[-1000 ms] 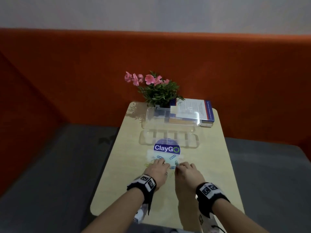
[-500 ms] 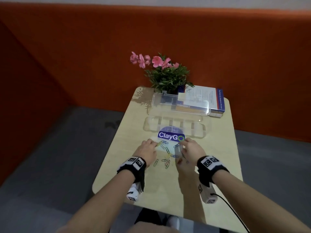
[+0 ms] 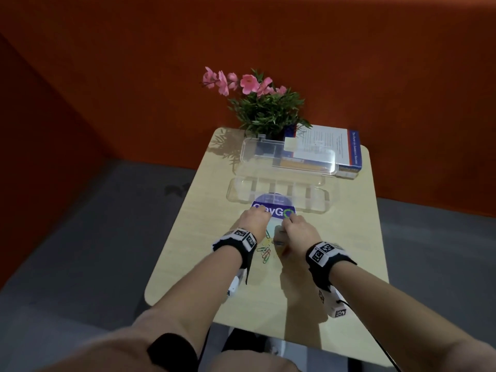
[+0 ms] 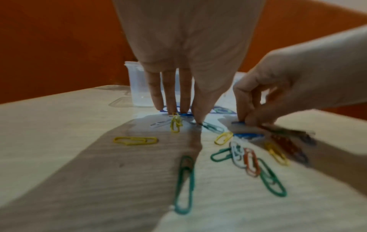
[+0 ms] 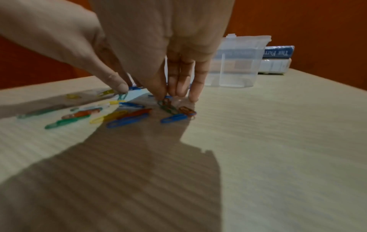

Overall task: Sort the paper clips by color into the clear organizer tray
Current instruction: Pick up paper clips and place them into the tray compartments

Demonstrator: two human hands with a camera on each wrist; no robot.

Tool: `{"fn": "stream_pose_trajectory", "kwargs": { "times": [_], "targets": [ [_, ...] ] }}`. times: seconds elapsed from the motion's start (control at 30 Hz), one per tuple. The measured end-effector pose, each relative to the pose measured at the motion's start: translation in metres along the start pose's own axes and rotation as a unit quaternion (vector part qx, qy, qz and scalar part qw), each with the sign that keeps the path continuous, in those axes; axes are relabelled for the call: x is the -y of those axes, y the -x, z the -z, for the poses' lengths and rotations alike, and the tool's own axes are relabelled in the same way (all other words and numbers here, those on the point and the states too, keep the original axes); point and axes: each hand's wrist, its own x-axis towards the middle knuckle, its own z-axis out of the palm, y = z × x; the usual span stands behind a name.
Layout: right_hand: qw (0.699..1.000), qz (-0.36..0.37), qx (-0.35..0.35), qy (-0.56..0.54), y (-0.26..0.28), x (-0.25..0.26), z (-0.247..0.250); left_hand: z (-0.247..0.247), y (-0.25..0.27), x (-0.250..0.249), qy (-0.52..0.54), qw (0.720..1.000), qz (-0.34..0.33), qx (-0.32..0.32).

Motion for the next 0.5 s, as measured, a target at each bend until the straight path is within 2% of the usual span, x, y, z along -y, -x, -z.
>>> {"fn": "stream_pose_trajectory", "kwargs": {
  "times": [0.07, 0.13, 0.2, 0.27, 0.37, 0.47, 0.5],
  "targets": [
    [1.000, -0.006, -0.003, -0.031, 0.005, -0.003, 0.002, 0.001, -0.003, -0.004, -0.025, 1.000, 0.001, 0.008],
    [0.987, -0.053, -0.052, -0.145, 0.010, -0.007, 0.008, 0.000, -0.004, -0.004, -0.024, 1.000, 0.002, 0.009],
    [0.934, -0.127, -0.091, -0.321, 0.017, -0.011, 0.011, -0.001, -0.004, -0.004, -0.010, 1.000, -0.002, 0.005],
    [0.864, -0.182, -0.068, -0.464, 0.020, -0.013, 0.010, -0.001, -0.003, -0.002, 0.018, 1.000, -0.009, -0.001],
    [0.811, -0.188, -0.004, -0.553, 0.019, -0.014, 0.006, 0.000, -0.004, 0.007, 0.128, 0.991, 0.028, -0.025],
    [0.740, -0.212, 0.020, -0.639, 0.015, -0.008, 0.007, 0.004, -0.002, 0.014, 0.228, 0.970, 0.066, -0.059],
    [0.724, -0.222, 0.026, -0.653, 0.014, -0.006, 0.007, 0.005, -0.001, 0.016, 0.252, 0.963, 0.068, -0.066]
  ]
}}
